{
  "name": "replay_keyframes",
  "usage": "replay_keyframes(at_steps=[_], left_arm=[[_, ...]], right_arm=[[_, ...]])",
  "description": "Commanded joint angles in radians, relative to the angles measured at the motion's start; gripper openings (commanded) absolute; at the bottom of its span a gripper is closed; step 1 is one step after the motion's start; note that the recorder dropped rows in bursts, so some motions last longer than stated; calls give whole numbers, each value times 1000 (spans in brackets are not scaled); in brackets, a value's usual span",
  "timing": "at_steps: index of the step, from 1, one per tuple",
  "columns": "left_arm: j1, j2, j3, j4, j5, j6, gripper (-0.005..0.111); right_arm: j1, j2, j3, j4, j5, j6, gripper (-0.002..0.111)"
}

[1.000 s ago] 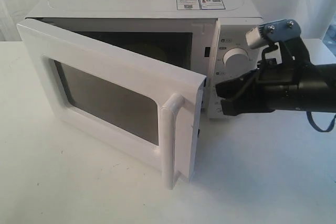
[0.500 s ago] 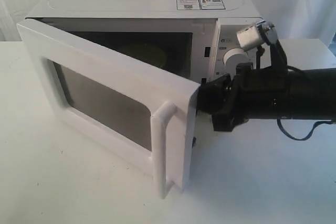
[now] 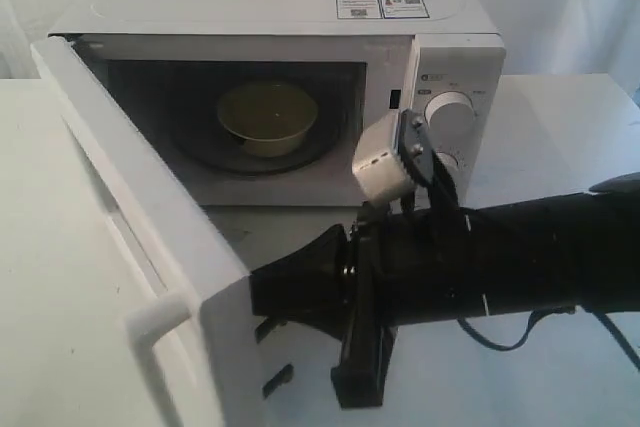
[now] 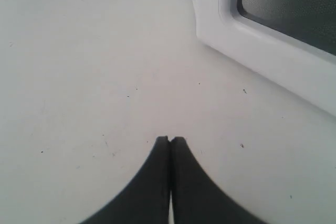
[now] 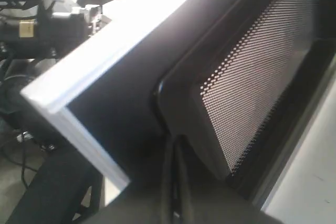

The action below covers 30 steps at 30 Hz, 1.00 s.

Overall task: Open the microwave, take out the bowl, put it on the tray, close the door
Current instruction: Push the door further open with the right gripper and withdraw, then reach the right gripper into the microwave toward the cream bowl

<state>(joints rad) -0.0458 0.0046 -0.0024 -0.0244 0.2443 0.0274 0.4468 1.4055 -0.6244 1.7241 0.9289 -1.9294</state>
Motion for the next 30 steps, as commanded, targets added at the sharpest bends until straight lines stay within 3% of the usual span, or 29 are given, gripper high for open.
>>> replay_keyframes(at_steps=[1,20,24,30], left_arm=[[5,-5,2,-5,4,-1,0],[5,-5,2,-5,4,-1,0],[5,-5,2,-5,4,-1,0],[5,-5,2,-5,4,-1,0]], right_arm=[[51,-1,8,20,4,-37,0],[225,4,4,20,-36,-37,0],[225,4,-18,20,-254,-4,0],[225,4,-84,20,-726,211,0]])
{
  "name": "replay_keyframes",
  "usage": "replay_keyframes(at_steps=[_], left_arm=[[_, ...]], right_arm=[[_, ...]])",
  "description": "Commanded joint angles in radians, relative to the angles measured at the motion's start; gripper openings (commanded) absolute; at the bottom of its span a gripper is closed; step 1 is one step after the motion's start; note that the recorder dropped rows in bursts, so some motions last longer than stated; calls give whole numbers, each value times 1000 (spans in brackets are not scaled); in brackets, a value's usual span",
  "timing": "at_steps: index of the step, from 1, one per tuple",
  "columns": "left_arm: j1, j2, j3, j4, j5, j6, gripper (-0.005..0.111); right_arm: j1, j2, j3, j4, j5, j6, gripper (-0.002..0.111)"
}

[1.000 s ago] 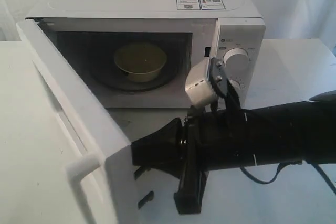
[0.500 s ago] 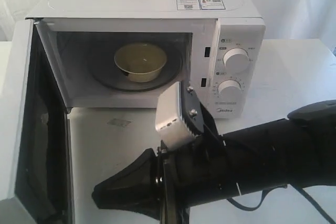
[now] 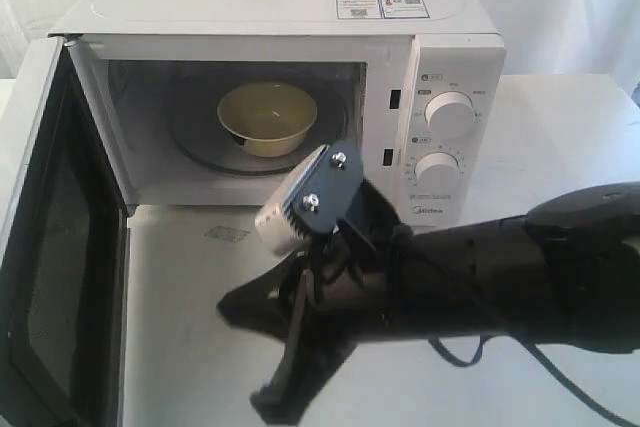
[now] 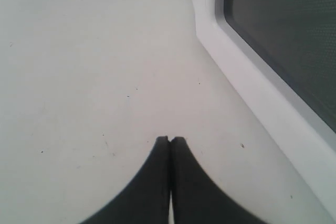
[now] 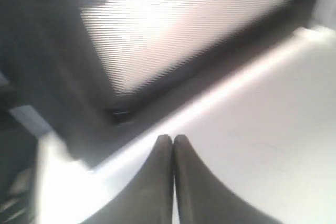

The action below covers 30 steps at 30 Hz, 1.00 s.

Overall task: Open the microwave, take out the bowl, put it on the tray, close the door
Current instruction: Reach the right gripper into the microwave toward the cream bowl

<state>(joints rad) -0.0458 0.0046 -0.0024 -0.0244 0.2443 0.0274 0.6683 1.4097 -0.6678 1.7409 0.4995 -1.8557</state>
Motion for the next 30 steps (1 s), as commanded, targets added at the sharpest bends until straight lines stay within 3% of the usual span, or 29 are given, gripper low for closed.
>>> replay_keyframes(at_steps=[1,9,11,14,17,20,26,30], left_arm=[[5,-5,2,-5,4,-1,0],[5,-5,2,-5,4,-1,0],[5,-5,2,-5,4,-1,0],[5,-5,2,-5,4,-1,0],[5,-5,2,-5,4,-1,0],[5,-5,2,-5,4,-1,0],[5,-5,2,-5,4,-1,0],[5,-5,2,-5,4,-1,0]], right_arm=[[3,0,-41,4,-304,163,0],[80,0,-41,4,-335,244,0],[94,1,-41,4,-520,220,0],[162,7,-41,4,-1081,113,0],[204,7,-41,4,-1237,68,0],[220,11,-43,4,-1211,27,0],[220,11,-40,4,-854,18,0],[220,11,-40,-60,-650,214,0]])
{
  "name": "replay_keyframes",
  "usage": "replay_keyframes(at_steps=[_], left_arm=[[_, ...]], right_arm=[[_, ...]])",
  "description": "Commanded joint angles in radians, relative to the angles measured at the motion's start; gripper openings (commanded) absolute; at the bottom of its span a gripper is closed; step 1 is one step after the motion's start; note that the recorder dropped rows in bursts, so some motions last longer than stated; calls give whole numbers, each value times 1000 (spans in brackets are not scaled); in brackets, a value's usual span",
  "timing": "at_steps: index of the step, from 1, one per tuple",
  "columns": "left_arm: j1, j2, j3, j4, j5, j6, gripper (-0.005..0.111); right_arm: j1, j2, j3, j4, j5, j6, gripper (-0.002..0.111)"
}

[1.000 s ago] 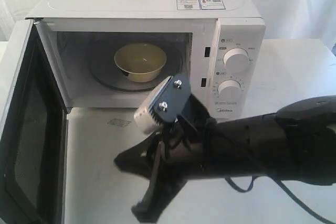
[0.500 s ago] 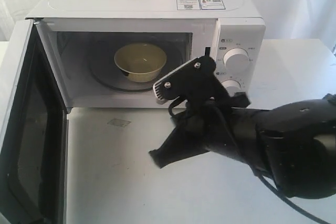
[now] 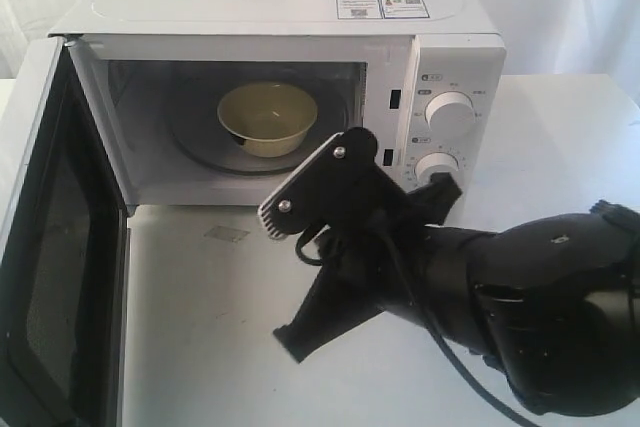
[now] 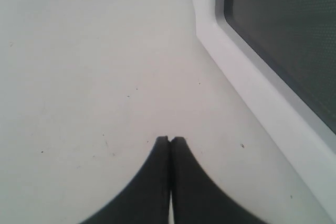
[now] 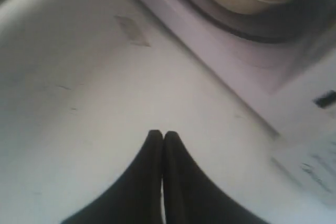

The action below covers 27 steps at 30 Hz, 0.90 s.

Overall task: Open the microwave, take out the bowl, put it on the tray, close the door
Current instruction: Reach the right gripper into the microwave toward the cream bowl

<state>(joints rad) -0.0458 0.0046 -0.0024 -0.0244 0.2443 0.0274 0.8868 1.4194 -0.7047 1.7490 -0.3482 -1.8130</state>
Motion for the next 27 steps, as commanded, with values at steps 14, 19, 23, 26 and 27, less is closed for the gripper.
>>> replay_keyframes(at_steps=[14,19,23,26,27], left_arm=[[5,-5,2,-5,4,-1,0],[5,-5,2,-5,4,-1,0],[5,-5,2,-5,4,-1,0],[5,-5,2,-5,4,-1,0],[5,-5,2,-5,4,-1,0]], right_arm=[[2,9,-3,-1472,320,1607,0],[0,9,-40,-1731,497,1855,0],[0,9,-141,-1760,712,1855,0],[0,9,-199,-1824,788,1851,0],[0,9,-207,-1853,785,1851,0]])
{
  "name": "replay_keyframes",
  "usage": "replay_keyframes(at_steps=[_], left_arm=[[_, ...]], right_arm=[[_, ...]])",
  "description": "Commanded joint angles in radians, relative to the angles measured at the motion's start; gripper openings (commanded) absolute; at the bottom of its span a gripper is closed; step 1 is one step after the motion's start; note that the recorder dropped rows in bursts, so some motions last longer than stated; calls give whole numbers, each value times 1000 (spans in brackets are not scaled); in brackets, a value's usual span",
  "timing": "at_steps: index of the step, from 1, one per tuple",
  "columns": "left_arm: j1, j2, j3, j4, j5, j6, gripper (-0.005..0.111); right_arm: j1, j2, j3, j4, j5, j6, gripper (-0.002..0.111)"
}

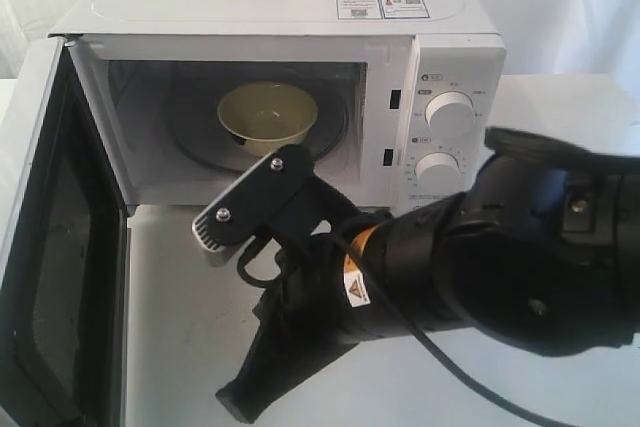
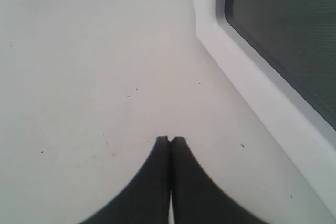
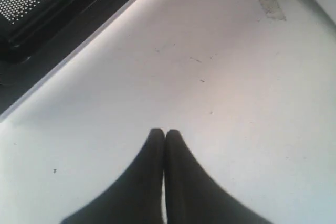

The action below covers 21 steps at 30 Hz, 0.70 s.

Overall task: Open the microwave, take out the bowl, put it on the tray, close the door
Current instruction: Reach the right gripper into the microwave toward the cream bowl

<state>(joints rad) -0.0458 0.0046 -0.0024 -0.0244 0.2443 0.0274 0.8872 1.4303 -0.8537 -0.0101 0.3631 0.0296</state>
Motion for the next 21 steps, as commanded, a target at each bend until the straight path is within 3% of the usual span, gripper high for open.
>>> replay_keyframes(at_steps=[1,4,9,11,18,21], left_arm=[[5,-5,2,-5,4,-1,0],[5,-5,2,-5,4,-1,0],[5,-5,2,-5,4,-1,0],[5,-5,2,-5,4,-1,0],[5,-5,2,-5,4,-1,0],[5,-5,2,-5,4,-1,0]], right_arm=[[0,-2,-60,-116,58,8,1],[0,3,-61,-210,47,8,9],[0,49,-61,-356,-11,5,38],[0,71,-61,-387,-54,-30,45],[0,165,-63,-595,-213,-30,48],[-3,201,-79,-582,-222,151,48]])
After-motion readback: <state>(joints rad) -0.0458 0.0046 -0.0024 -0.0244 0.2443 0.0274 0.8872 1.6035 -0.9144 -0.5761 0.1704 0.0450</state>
